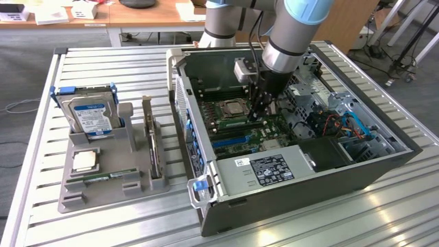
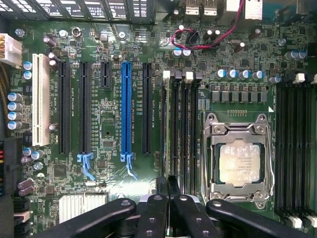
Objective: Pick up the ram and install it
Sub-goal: 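Insert the ram into the slot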
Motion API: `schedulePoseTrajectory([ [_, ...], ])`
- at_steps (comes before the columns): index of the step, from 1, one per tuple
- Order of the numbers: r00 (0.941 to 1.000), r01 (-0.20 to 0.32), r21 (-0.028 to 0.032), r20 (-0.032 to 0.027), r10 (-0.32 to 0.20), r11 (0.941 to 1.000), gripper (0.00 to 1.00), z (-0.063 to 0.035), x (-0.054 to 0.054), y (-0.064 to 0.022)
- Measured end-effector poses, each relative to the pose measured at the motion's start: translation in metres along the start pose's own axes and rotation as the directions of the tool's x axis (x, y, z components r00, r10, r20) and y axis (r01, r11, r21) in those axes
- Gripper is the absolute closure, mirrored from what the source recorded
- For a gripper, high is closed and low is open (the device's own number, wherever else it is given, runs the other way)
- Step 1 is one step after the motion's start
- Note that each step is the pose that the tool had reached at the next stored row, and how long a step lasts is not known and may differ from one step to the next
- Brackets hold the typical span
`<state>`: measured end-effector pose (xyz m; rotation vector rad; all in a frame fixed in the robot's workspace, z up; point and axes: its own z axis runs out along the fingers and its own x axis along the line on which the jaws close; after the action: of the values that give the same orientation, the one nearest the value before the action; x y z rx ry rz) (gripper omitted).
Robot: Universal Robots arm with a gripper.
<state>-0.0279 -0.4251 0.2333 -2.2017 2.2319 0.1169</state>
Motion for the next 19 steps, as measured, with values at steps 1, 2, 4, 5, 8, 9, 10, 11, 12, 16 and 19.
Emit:
schedulePoseTrajectory([
  [1, 1.0, 0.0, -0.0001, -0.0004, 0.0, 1.0, 0.88, 0.0001, 0.0, 0.0],
  [2, 1.0, 0.0, 0.0, -0.0001, 0.0, 1.0, 0.88, 0.0006, 0.0, 0.0],
  [4, 1.0, 0.0, 0.0, -0.0002, 0.0, 1.0, 0.88, 0.0014, 0.0, -0.0001],
  [5, 1.0, 0.0, -0.0001, -0.0004, 0.0, 1.0, 0.88, 0.0014, 0.0, -0.0001],
  [8, 1.0, 0.0, 0.0001, -0.0001, 0.0, 1.0, 0.88, 0.0019, -0.0003, 0.0002],
  [9, 1.0, 0.0, 0.0001, -0.0001, 0.0, 1.0, 0.88, 0.0022, -0.0004, 0.0005],
  [10, 1.0, 0.0, 0.0001, -0.0001, 0.0, 1.0, 0.88, 0.0024, -0.0006, 0.0006],
  [11, 1.0, 0.0, 0.0, -0.0003, 0.0, 1.0, 0.88, 0.0025, -0.0007, 0.0007],
  [12, 1.0, 0.0, 0.0, -0.0002, 0.0, 1.0, 0.88, 0.0028, -0.0008, 0.0007],
  [16, 1.0, 0.0, 0.0, -0.0003, 0.0, 1.0, 0.88, 0.0039, -0.002, 0.0009],
  [19, 1.0, 0.0, 0.0, -0.0003, 0.0, 1.0, 0.88, 0.0042, -0.0025, 0.001],
])
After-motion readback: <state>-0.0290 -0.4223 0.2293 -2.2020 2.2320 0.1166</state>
